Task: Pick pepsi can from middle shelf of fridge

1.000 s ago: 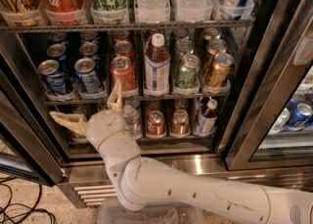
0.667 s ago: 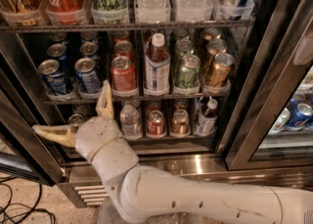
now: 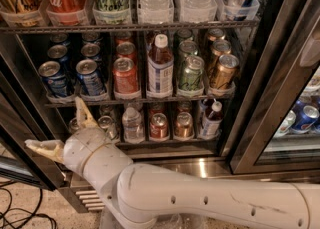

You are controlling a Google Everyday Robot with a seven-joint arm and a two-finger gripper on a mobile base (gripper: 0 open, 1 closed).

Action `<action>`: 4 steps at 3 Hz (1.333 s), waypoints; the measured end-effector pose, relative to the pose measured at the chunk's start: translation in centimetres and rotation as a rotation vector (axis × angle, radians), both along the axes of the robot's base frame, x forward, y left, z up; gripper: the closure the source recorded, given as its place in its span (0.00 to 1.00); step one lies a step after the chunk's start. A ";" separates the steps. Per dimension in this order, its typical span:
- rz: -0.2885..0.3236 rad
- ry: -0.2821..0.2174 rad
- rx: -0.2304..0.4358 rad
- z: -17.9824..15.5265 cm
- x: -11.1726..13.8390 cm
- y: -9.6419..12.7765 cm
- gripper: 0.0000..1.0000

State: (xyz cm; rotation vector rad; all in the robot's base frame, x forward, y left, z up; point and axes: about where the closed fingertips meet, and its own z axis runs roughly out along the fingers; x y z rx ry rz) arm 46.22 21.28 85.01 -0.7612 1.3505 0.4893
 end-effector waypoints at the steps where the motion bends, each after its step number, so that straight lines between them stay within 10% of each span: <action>1: 0.037 0.044 -0.057 -0.9 -0.6 0.8 0.17; 4: -0.227 0.080 0.050 -2.4 4.3 -2.9 0.14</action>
Offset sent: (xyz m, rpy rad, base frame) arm 0.0348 -0.0206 -0.0450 -0.0851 0.1609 -0.1324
